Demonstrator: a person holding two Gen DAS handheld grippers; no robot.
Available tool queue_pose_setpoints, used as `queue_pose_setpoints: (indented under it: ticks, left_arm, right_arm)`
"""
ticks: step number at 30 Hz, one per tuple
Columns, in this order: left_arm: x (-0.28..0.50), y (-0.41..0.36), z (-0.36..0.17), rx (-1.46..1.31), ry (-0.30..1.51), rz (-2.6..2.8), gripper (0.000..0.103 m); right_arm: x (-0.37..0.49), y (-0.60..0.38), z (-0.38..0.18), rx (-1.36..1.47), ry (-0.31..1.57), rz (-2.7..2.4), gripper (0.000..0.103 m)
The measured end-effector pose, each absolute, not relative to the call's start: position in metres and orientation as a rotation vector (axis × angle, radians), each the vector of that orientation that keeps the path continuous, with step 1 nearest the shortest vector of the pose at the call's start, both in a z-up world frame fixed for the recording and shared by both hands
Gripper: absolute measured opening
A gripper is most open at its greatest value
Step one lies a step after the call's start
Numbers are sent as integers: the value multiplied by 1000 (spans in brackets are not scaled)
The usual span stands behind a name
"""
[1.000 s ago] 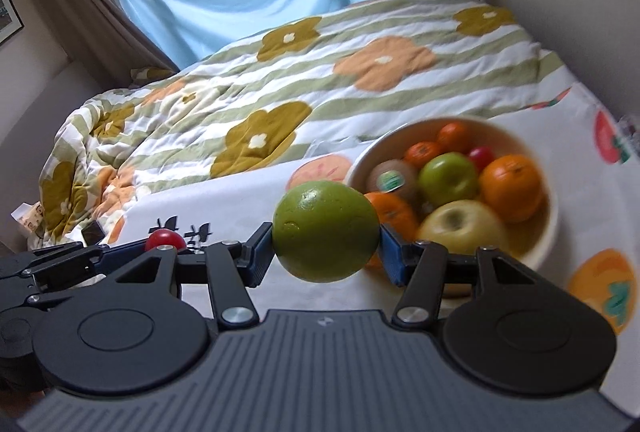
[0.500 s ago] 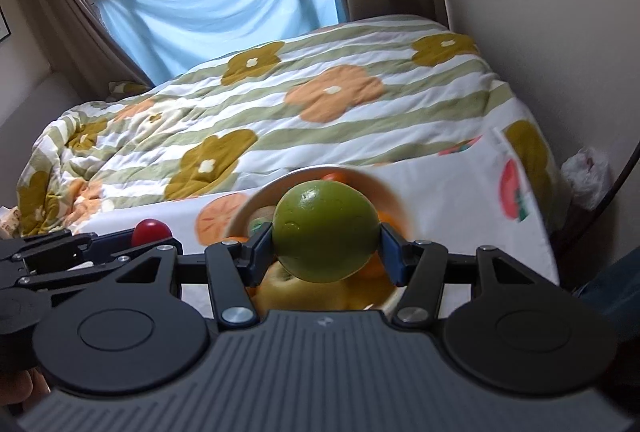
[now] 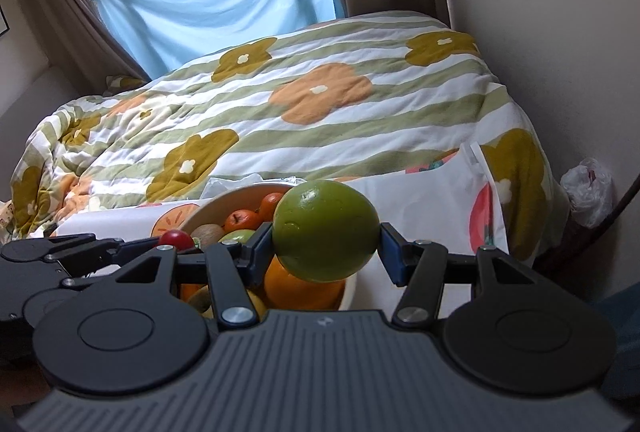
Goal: Organize fruits
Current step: 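Carry the tomato and apple to the bowl and release them inside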
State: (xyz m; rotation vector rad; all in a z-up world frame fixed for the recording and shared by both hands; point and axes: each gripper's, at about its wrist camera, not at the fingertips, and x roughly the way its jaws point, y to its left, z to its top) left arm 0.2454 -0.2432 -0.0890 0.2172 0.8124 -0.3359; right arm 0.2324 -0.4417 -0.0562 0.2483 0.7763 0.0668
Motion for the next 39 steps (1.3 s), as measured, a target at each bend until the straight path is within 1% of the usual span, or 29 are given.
queue_pose_setpoints:
  ticks: [1, 2, 3, 4, 5, 6, 15, 27, 29, 30, 32, 33, 39]
  left_arm:
    - [246, -244, -90, 222, 813, -326, 34]
    - [246, -245, -89, 227, 809, -313, 43]
    - [245, -246, -87, 232, 801, -304, 59]
    - [243, -245, -85, 232, 788, -300, 68]
    - [241, -244, -82, 231, 771, -291, 84]
    - [239, -241, -78, 229, 755, -283, 89]
    - [228, -209, -63, 139, 755, -206, 90]
    - [215, -190, -67, 105, 766, -126, 90]
    - [214, -189, -68, 101, 767, -118, 90]
    - [212, -188, -69, 98, 769, -115, 90]
    - [210, -187, -70, 92, 770, -108, 90]
    - [210, -187, -70, 90, 771, -105, 90]
    - [205, -186, -65, 81, 771, -90, 90]
  right_arm:
    - [235, -443, -57, 248, 777, 72, 70]
    - [236, -443, -57, 247, 777, 76, 70]
    - [239, -444, -58, 246, 777, 81, 70]
    - [241, -445, -58, 246, 778, 85, 70]
    - [243, -445, -58, 245, 778, 89, 70]
    - [245, -446, -59, 244, 778, 92, 70]
    - [268, -440, -63, 215, 787, 135, 70]
    - [288, -428, -96, 179, 814, 171, 71]
    - [286, -429, -97, 182, 798, 184, 73]
    - [286, -429, -96, 184, 782, 195, 76]
    - [284, -427, -92, 167, 758, 203, 96]
    - [283, -427, -90, 156, 742, 194, 100]
    - [283, -427, -92, 158, 746, 219, 100]
